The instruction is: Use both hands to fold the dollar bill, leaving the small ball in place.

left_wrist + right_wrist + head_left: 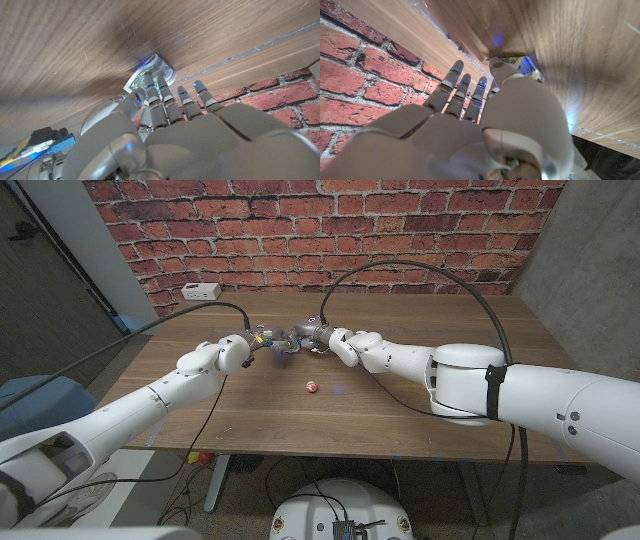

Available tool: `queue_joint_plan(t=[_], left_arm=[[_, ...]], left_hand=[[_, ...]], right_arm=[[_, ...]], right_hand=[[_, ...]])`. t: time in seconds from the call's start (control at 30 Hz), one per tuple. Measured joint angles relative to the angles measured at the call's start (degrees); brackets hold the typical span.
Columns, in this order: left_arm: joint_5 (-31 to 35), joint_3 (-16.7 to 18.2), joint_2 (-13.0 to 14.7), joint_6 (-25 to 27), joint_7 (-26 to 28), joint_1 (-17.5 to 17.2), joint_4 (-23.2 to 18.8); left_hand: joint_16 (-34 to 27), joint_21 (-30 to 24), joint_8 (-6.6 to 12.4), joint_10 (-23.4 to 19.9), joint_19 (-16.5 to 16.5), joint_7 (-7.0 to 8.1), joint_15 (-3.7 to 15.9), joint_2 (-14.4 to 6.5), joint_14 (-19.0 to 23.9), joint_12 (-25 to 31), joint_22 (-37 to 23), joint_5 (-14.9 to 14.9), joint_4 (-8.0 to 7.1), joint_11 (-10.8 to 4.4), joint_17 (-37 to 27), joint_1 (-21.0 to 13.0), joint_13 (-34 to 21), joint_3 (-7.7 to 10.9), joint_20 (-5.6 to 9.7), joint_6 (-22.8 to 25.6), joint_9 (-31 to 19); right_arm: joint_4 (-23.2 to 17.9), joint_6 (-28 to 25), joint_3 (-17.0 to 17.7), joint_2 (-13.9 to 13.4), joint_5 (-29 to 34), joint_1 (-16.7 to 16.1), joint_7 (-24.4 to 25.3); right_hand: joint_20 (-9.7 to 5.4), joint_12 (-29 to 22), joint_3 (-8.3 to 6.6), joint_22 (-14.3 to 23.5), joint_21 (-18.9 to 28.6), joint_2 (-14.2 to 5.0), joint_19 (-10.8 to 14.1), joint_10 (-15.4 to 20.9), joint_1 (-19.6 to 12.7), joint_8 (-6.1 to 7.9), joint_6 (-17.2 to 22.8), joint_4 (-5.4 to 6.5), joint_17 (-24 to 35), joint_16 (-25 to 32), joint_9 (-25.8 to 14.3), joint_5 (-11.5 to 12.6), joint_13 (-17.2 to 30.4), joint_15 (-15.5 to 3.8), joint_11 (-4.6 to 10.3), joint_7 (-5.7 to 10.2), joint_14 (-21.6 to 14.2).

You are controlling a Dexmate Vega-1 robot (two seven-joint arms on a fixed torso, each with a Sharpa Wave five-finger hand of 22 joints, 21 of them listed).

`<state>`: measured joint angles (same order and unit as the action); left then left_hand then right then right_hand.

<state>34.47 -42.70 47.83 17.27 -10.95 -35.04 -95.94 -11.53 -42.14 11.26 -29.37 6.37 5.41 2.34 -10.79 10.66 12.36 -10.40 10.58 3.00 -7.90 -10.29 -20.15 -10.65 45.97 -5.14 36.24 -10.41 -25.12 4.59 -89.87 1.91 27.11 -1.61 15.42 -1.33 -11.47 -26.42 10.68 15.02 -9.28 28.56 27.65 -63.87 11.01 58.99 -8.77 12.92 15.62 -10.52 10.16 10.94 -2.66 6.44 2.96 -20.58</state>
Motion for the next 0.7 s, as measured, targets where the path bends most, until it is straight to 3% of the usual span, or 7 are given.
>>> queue_joint_plan(t=[0.37,0.47,0.7], left_arm=[[8.6,-4.7,-0.4,6.5,-7.0,2.4,-2.6],[9.8,-5.0,-0.5,7.6,-8.4,2.6,-2.7],[11.1,-5.5,-0.8,8.8,-10.0,2.7,-2.9]], left_hand=[[0.0,0.9,-0.25,-0.4,1.3,-0.95,0.0,0.9,0.0,0.0,-0.1,-0.2,-3.78,0.85,-0.5,3.5,-0.2,-1.48,-0.08,0.3,-0.1],[0.0,0.9,-0.68,0.0,1.3,-1.32,0.0,1.2,0.0,-0.1,-0.1,-0.2,-4.74,1.2,-0.5,4.4,-0.2,-1.57,-0.09,-0.2,-0.1],[0.4,1.3,-1.57,4.0,1.3,-0.58,-0.27,1.5,-0.7,-1.5,-0.1,-0.2,-5.5,1.07,-0.1,5.7,-0.2,-0.93,-0.08,-5.0,0.0]], right_arm=[[0.2,3.5,0.4,-0.8,1.4,-0.2,3.9],[0.5,4.0,0.5,-0.8,1.6,-0.2,4.3],[2.0,5.4,1.0,-0.5,1.8,-0.2,5.5]], right_hand=[[0.0,0.0,0.0,0.0,0.0,0.0,0.0,0.0,0.0,-0.03,-0.1,0.0,0.3,0.0,0.0,0.0,0.0,0.0,0.0,0.02,0.0],[0.0,0.0,0.17,0.0,0.0,0.0,0.0,-0.2,0.0,-0.82,-2.7,0.17,0.1,-0.4,-0.4,0.0,0.0,0.11,-0.15,0.29,-0.1],[0.22,0.3,0.57,0.0,0.0,0.95,0.2,-0.8,1.9,-1.36,-7.8,0.88,0.1,-0.8,-0.1,0.0,0.0,0.31,-0.83,0.57,-0.3]])
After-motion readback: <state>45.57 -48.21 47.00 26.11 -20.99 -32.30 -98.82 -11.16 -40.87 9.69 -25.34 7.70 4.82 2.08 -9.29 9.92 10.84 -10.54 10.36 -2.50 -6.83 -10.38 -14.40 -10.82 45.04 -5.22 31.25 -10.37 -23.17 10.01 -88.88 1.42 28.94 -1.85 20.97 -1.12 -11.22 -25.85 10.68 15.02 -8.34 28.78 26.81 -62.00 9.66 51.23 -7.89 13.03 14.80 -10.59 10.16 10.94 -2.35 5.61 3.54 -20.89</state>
